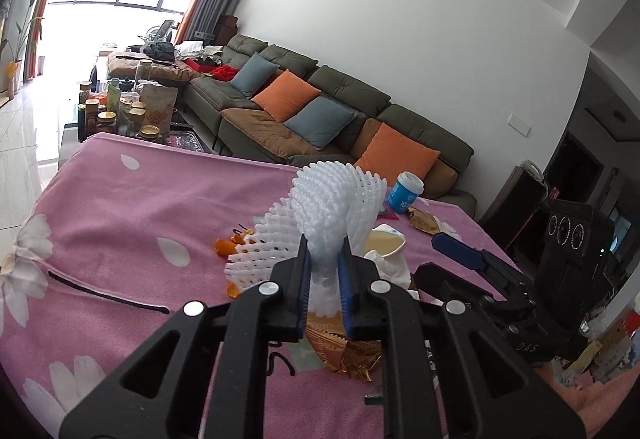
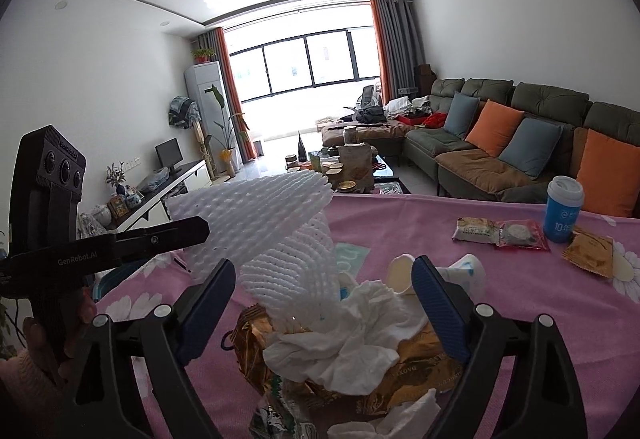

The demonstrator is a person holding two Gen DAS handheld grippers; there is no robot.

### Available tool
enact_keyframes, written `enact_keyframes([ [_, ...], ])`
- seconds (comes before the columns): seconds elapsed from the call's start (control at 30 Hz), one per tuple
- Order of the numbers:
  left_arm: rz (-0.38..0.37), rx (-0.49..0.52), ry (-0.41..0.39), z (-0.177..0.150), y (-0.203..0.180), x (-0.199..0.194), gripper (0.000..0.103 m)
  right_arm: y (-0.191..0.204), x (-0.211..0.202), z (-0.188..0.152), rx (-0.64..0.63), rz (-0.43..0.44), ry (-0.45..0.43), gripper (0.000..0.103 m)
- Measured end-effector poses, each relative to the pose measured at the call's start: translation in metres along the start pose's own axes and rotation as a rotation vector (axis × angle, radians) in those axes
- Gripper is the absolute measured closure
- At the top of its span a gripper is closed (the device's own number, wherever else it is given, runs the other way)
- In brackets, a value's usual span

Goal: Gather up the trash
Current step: 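Grasp the white foam nets with the left gripper while the right gripper grasps another foam net, then carry the foam nets to the teal bin and open both grippers to drop them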

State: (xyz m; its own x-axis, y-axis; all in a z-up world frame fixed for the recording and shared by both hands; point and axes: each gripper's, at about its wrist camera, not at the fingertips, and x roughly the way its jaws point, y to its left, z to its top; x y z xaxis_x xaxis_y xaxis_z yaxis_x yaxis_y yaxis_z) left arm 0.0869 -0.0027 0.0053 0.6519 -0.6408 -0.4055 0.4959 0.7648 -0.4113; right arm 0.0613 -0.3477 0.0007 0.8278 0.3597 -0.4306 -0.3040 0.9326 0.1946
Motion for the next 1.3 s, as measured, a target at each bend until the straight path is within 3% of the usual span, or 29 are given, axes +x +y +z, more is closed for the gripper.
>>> enact_keyframes([
  [0.2, 0.051, -0.078, -0.046, -0.003, 0.029, -0.041, 0.090, 0.011, 0.039, 0.001, -0.033, 0.006, 0.137, 0.038],
  [0.43, 0.171, -0.090, -0.082, -0.014, 0.051, -0.092, 0.090, 0.024, 0.060, 0.001, -0.057, 0.000, 0.227, 0.055],
  [0.5, 0.198, -0.100, -0.086, -0.015, 0.058, -0.104, 0.090, 0.025, 0.063, 0.000, -0.055, 0.010, 0.243, 0.067],
  [0.77, 0.298, -0.144, -0.110, -0.028, 0.087, -0.145, 0.090, 0.017, 0.060, 0.007, -0.053, 0.025, 0.237, 0.088],
  [1.0, 0.419, -0.162, -0.132, -0.037, 0.106, -0.179, 0.090, 0.034, 0.046, 0.024, -0.040, 0.088, 0.170, 0.091],
  [1.3, 0.614, -0.235, -0.111, -0.056, 0.156, -0.218, 0.090, 0.116, 0.071, 0.032, -0.104, 0.330, 0.207, 0.091],
])
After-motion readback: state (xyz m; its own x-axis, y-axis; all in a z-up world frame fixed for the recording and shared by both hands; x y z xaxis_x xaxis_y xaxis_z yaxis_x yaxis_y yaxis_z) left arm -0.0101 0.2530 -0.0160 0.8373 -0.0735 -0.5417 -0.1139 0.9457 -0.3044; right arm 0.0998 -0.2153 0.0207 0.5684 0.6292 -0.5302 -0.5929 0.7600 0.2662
